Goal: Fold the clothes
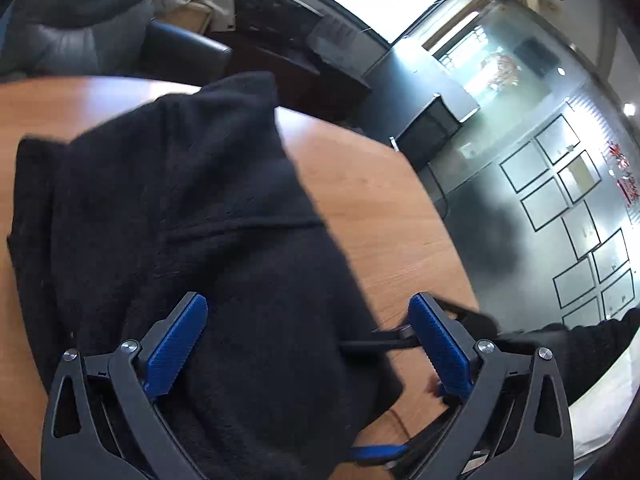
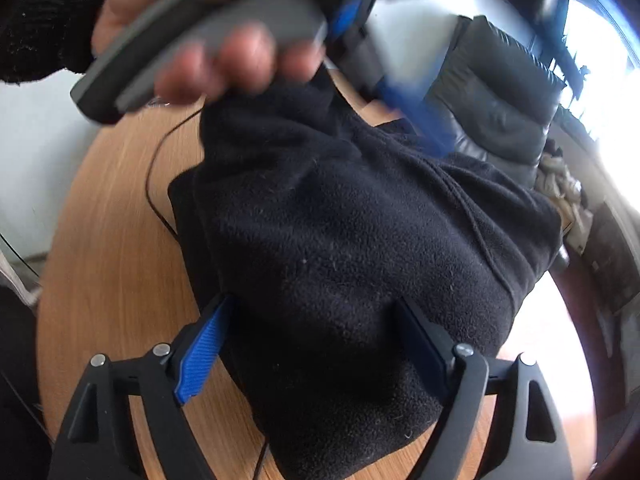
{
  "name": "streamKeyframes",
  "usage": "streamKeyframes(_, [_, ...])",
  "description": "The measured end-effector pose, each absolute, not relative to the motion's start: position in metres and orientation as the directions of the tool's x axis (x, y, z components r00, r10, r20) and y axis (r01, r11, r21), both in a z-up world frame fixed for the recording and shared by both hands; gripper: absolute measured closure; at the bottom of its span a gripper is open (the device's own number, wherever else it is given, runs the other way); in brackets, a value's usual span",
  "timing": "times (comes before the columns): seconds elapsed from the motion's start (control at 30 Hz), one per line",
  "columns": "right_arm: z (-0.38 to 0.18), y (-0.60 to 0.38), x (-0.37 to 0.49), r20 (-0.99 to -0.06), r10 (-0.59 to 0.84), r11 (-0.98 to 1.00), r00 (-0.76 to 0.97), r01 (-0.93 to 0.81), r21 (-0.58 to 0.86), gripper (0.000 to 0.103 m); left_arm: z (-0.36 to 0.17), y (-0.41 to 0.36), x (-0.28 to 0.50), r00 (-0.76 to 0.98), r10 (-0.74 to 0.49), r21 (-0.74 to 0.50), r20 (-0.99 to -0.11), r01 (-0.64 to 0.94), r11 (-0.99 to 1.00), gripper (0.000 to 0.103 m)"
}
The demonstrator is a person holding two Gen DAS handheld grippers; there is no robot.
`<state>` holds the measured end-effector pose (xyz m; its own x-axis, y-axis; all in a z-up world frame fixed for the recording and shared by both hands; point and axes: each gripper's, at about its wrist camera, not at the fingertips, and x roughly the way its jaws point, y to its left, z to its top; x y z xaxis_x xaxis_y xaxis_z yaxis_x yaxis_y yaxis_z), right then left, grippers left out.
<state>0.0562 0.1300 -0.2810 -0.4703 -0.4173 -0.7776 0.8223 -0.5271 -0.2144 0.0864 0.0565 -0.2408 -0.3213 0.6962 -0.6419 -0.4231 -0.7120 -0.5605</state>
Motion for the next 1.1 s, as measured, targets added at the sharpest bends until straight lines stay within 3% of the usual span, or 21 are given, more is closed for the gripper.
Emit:
streamKeyframes(0.03, [-0.283,0.131,0.061,-0.774,-0.413,-0.516,-0.480,0.824,-0.236,0.016,-0.251,0.048,0.094,-0.346,0.695,-0.547,-0.630,-0.437,-0.714,0.028])
streamKeyframes(0.07, [-0.281,0.134,0.061,-0.771,-0.420,-0.518,-0.479,0.824,-0.230,0.016,-0.258,0.040,0.102,-0.369,0.693,-0.532,-0.619,-0.452,-0.716,0.032])
streamKeyframes(0.2, [-0.265,0.154,0.057,-0.758,-0.470,-0.556,-0.452,0.819,-0.144,0.017,-0.264,0.030,0.118,-0.398,0.701,-0.512,-0.591,-0.487,-0.708,0.035])
streamKeyframes(0.27, [-0.236,0.175,0.039,-0.695,-0.539,-0.640,-0.475,0.768,-0.028,0.017,-0.268,0.026,0.123,-0.415,0.704,-0.509,-0.576,-0.492,-0.706,0.039])
streamKeyframes(0.33, [-0.208,0.195,0.016,-0.616,-0.564,-0.718,-0.550,0.695,0.038,0.017,-0.277,0.024,0.123,-0.434,0.706,-0.507,-0.560,-0.495,-0.706,0.052])
streamKeyframes(0.37, [-0.204,0.200,0.007,-0.607,-0.543,-0.746,-0.581,0.665,0.030,0.017,-0.279,0.019,0.125,-0.438,0.714,-0.515,-0.546,-0.496,-0.699,0.052])
streamKeyframes(0.47, [-0.251,0.181,-0.021,-0.736,-0.391,-0.747,-0.553,0.658,-0.097,0.017,-0.276,0.013,0.126,-0.425,0.728,-0.529,-0.538,-0.502,-0.684,0.056])
streamKeyframes(0.5, [-0.270,0.173,-0.027,-0.780,-0.342,-0.732,-0.525,0.669,-0.129,0.021,-0.268,0.015,0.128,-0.424,0.715,-0.510,-0.556,-0.505,-0.696,0.054])
streamKeyframes(0.57, [-0.288,0.165,-0.027,-0.777,-0.334,-0.739,-0.533,0.660,-0.135,0.022,-0.250,0.020,0.131,-0.421,0.688,-0.473,-0.591,-0.511,-0.718,0.041])
streamKeyframes(0.63, [-0.293,0.160,-0.026,-0.773,-0.310,-0.754,-0.554,0.638,-0.154,0.022,-0.233,0.025,0.134,-0.418,0.660,-0.434,-0.625,-0.517,-0.738,0.018])
streamKeyframes(0.67, [-0.294,0.158,-0.026,-0.773,-0.294,-0.761,-0.563,0.627,-0.167,0.022,-0.223,0.028,0.137,-0.421,0.645,-0.413,-0.637,-0.520,-0.748,0.014])
streamKeyframes(0.8, [-0.294,0.146,-0.022,-0.755,-0.224,-0.768,-0.616,0.589,-0.251,0.019,-0.160,0.054,0.153,-0.504,0.620,-0.333,-0.602,-0.547,-0.768,0.008])
streamKeyframes(0.9, [-0.275,0.153,-0.017,-0.758,-0.219,-0.817,-0.614,0.540,-0.202,0.018,-0.144,0.077,0.160,-0.535,0.633,-0.334,-0.559,-0.554,-0.763,0.006])
streamKeyframes(0.97, [-0.255,0.172,-0.010,-0.725,-0.296,-0.858,-0.621,0.507,-0.085,0.018,-0.161,0.089,0.160,-0.528,0.636,-0.354,-0.563,-0.541,-0.763,0.006])
streamKeyframes(1.1, [-0.225,0.215,0.009,-0.665,-0.456,-0.855,-0.591,0.499,0.142,0.014,-0.233,0.085,0.160,-0.461,0.556,-0.353,-0.692,-0.455,-0.817,0.008])
